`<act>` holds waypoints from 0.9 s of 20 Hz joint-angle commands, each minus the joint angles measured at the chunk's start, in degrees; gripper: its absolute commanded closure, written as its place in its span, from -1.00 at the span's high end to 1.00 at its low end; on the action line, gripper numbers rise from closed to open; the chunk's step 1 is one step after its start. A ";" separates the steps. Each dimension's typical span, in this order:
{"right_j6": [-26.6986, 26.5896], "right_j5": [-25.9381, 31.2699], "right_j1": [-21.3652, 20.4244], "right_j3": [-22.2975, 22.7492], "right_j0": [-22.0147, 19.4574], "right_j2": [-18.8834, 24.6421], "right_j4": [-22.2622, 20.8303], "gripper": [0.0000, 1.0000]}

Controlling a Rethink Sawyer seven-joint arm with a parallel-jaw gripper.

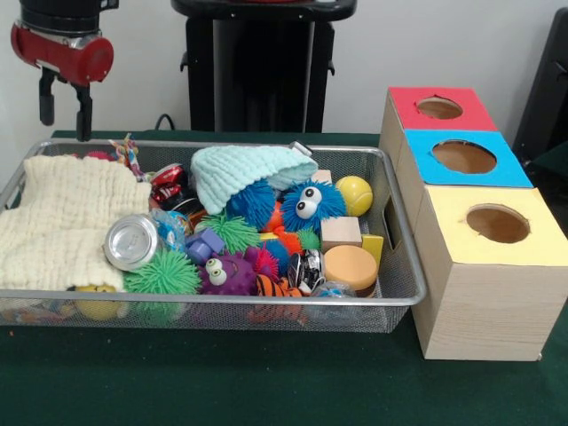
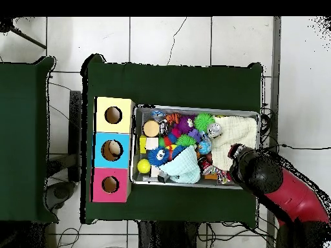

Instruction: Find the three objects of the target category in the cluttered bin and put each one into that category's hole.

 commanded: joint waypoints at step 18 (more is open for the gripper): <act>10.45 11.73 10.97 -11.15 5.66 2.84 4.83 1.00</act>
